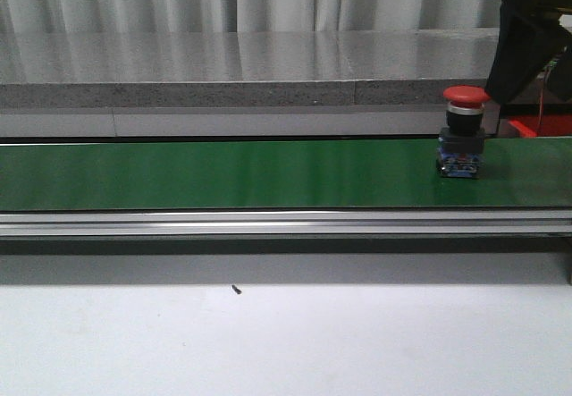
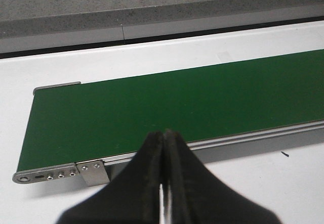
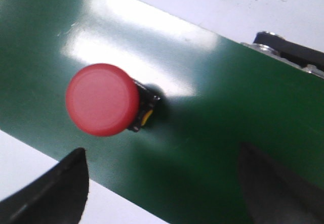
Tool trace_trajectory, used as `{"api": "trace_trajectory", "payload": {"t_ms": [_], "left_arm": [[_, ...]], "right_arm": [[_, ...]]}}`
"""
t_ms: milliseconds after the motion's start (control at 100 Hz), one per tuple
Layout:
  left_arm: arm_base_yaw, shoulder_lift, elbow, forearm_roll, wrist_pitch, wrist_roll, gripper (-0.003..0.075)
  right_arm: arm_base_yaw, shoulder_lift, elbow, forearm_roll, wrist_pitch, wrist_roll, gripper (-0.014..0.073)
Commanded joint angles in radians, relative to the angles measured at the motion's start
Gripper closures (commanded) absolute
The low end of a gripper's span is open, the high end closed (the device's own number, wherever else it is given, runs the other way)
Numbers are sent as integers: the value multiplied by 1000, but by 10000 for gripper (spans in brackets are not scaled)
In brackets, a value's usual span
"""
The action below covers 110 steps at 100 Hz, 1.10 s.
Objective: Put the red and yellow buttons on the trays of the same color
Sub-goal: 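Lower the right gripper onto the red button at the belt end and grasp, then carry the red button into the red tray and open the right gripper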
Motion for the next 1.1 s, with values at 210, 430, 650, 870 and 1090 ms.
{"api": "trace_trajectory", "payload": {"t_ms": [210, 430, 650, 870, 1090], "left_arm": [[-8, 4, -27, -17, -78, -6, 740], [-8, 4, -27, -17, -84, -6, 740], [-8, 4, -27, -17, -100, -6, 740], [-8, 4, -27, -17, -99, -6, 740], [-8, 4, -27, -17, -99, -6, 740]], "right_arm": [[6, 9, -32, 48, -90, -70, -1], [6, 58, -32, 60, -105, -74, -1], [6, 63, -32, 72, -129, -74, 268], [3, 54, -32, 72, -149, -72, 482], [-65, -22, -32, 72, -188, -71, 481]]}}
